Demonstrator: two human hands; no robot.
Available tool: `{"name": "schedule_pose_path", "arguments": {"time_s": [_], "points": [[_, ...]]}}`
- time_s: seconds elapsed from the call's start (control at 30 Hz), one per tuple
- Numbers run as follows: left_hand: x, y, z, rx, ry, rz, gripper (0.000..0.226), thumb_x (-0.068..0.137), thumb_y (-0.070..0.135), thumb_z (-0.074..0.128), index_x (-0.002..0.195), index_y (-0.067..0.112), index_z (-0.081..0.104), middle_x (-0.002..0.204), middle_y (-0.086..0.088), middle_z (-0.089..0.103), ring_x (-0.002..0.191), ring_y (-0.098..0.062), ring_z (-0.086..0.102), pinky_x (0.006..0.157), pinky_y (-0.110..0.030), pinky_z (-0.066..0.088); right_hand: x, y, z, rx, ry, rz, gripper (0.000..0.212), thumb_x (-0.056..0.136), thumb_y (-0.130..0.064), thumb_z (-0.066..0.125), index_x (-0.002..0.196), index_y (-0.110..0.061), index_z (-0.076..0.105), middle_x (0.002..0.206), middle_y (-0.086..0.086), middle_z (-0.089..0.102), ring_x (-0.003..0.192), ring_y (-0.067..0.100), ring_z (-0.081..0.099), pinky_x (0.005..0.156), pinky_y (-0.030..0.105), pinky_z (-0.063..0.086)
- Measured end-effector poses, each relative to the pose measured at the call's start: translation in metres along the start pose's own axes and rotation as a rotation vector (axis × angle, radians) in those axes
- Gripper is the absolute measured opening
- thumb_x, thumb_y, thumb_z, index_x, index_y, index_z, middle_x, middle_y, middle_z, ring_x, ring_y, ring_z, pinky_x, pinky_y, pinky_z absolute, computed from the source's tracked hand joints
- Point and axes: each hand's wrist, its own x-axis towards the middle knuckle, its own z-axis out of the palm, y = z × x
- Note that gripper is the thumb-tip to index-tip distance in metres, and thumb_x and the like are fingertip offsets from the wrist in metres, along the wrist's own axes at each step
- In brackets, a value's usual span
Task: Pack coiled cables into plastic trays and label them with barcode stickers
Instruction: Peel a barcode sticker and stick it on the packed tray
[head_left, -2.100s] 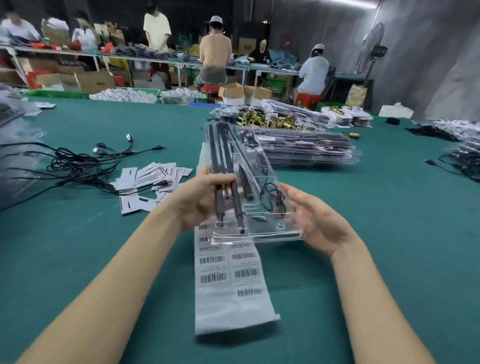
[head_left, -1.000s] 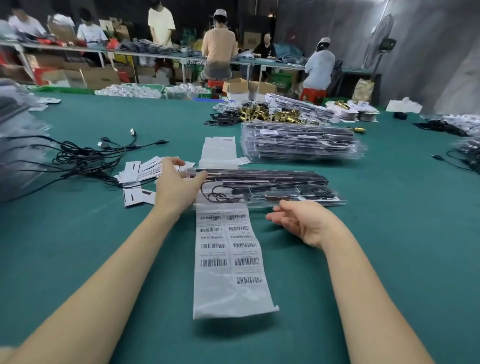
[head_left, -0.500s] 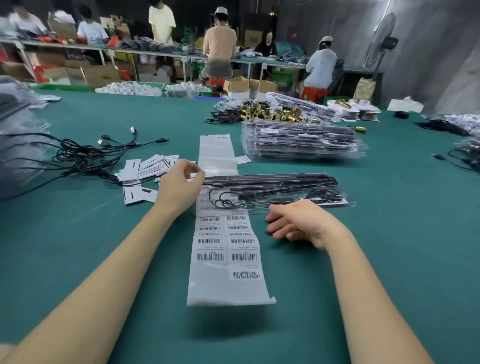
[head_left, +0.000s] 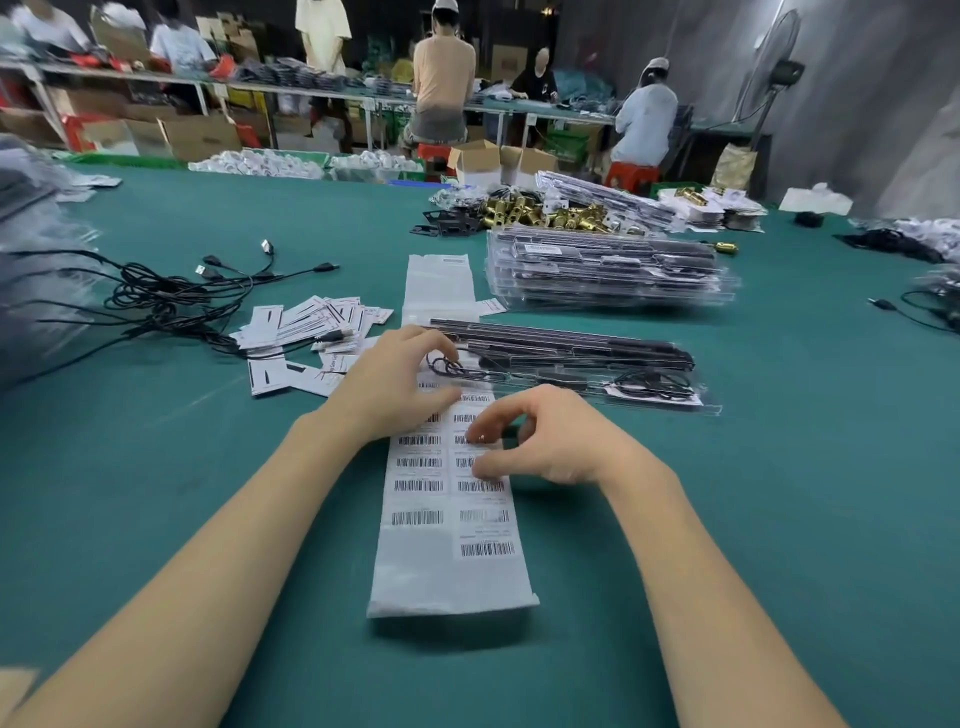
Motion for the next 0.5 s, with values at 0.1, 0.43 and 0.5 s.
{"name": "schedule_pose_path", "arguments": {"time_s": [0.1,0.43,0.5], "points": [[0.001,0.002,-0.001,-0.089,0.018,-0.003,0.019,0.088,0.034,0.071,0.105,0.032,0.062,0.122,0.007,0.059,0.119,-0.014,0.05,0.099,-0.03,0.036,0.005,0.004,0.008,-0.039,0.088,-0.013,0.03,0.067,-0.047,0.086,0.095,-0.042,0.076,0.092,-0.022,0.069,0.065,-0.017,0.052,0.063,0.016,0.037],[0.0,0.001,-0.038,-0.064,-0.235,-0.119,0.017,0.076,0.041,0.083,0.09,0.038,0.074,0.1,0.015,0.067,0.1,-0.009,0.059,0.089,-0.031,0.048,0.011,0.012,0.015,-0.146,0.386,0.022,0.012,0.085,-0.044,0.068,0.095,-0.039,0.071,0.076,-0.022,0.068,0.078,-0.004,0.059,0.071,0.026,0.049],[-0.001,0.003,-0.039,-0.023,-0.281,-0.132,0.014,0.076,0.037,0.083,0.087,0.039,0.075,0.098,0.013,0.07,0.096,-0.011,0.062,0.087,-0.03,0.05,0.013,0.009,0.019,-0.191,0.424,0.034,0.013,0.086,-0.04,0.068,0.099,-0.039,0.069,0.077,-0.02,0.067,0.081,0.001,0.059,0.065,0.023,0.043]]}}
